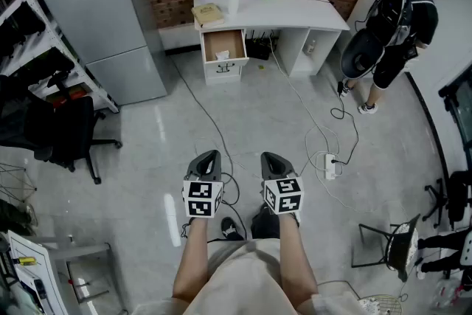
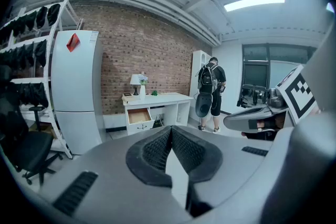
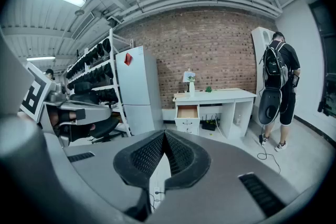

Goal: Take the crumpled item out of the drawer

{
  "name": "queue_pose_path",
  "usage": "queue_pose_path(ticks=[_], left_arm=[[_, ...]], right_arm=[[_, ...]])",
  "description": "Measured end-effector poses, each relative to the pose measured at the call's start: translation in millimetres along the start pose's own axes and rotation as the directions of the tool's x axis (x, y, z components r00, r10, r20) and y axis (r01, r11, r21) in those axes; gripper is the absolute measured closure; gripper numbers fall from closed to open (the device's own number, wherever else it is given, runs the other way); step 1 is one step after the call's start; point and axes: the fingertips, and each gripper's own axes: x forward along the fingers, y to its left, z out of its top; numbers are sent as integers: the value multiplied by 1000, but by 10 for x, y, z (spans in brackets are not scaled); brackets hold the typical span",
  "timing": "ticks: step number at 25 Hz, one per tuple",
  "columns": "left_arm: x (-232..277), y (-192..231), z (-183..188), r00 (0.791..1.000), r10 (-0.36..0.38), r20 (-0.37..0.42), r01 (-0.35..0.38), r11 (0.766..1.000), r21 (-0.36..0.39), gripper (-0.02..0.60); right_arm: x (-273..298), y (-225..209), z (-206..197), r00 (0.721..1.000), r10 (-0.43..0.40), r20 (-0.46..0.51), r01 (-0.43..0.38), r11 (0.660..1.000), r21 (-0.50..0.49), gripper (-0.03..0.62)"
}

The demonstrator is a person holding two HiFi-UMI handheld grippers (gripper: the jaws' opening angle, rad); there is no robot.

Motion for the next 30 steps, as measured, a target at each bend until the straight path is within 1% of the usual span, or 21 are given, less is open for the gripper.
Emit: queue_pose_path(ticks=[4,6,11,12,14,16,19,24,27,30], left_arm=[[71,88,39,1000,18,20,-18,1000,-17,566],[147,86,27,1000,25,16,-25,999,-22,566],[388,163,25,999,54,-3,-54,998,-19,566],[439,218,52,998,66,-4,-66,998,-20,566],[541,352,112,995,95,-8,-95,995,-24,566],[662,490,172,993,120,-12,-120,992,-28,566],[910,642,252,990,142,-25,-143,989,-26,566],[1439,870,414,982,181,-53,-182,983,-21,566],[1751,917,565,978,202,-57,-203,979,-16,566],[2036,923,699,974,222,-51,-223,975,-6,566]], right_arm=[[91,-64,35,1000,4,7,-4,1000,-20,574],[151,-132,20,1000,12,4,-12,1000,-22,574],[403,-361,75,999,19,32,-20,999,29,574],[479,-371,118,998,46,35,-47,998,36,574],[640,-350,208,991,128,36,-129,991,41,574],[811,-406,303,986,163,39,-165,985,54,574],[1097,-614,443,984,177,34,-180,980,87,574],[1609,-1043,705,979,205,16,-205,975,89,574],[1866,-1313,872,976,216,16,-216,972,87,574],[2069,-1586,1021,978,209,23,-211,973,98,574]])
